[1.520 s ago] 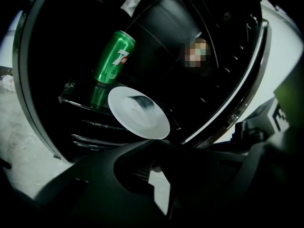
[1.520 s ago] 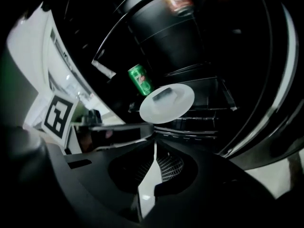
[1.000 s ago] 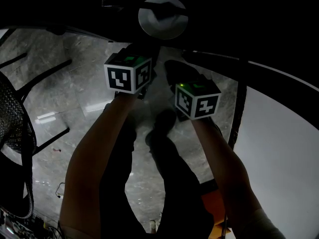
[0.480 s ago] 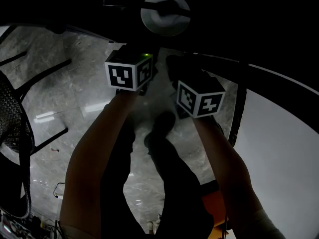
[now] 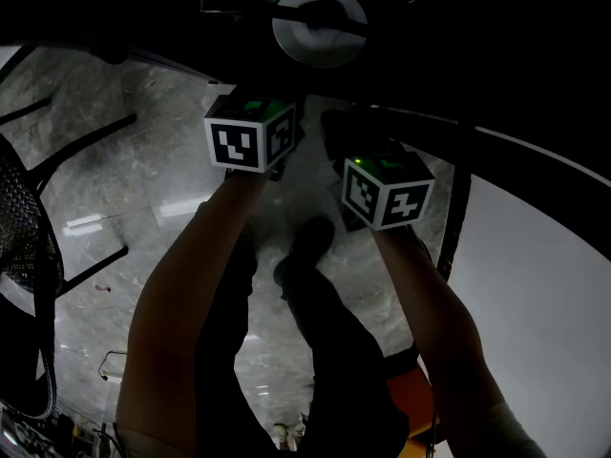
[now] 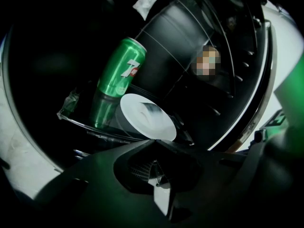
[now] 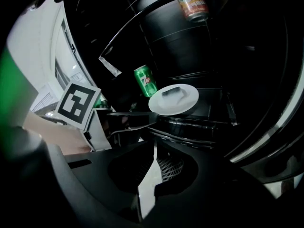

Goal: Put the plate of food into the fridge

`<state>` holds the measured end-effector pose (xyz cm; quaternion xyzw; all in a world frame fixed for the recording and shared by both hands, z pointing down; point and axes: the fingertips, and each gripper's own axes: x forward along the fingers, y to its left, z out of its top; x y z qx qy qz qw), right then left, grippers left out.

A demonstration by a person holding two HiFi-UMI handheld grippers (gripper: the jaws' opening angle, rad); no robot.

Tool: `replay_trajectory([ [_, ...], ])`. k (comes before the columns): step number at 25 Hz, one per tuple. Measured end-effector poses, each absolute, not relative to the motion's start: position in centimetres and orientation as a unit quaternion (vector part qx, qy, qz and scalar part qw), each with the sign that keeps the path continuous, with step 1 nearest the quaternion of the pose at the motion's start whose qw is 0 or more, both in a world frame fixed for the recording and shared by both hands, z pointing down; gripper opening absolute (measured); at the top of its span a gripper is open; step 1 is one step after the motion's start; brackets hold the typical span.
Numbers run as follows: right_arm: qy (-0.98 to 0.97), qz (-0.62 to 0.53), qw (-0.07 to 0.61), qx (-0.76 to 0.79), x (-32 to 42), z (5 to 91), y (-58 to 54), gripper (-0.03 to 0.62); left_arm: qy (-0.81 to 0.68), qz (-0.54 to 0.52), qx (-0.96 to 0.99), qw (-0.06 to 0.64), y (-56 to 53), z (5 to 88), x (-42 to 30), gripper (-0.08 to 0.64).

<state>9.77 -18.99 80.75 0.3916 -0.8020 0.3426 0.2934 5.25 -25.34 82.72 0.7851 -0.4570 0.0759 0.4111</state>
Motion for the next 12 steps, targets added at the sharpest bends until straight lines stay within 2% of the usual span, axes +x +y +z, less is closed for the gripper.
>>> replay_trajectory([
  [12, -0.801, 0.342, 0.306, 0.385, 9.7, 80.3, -18.2, 0.031, -0.451, 0.088, 0.790, 0.407, -23.6, 82.8, 4.8, 0.012],
])
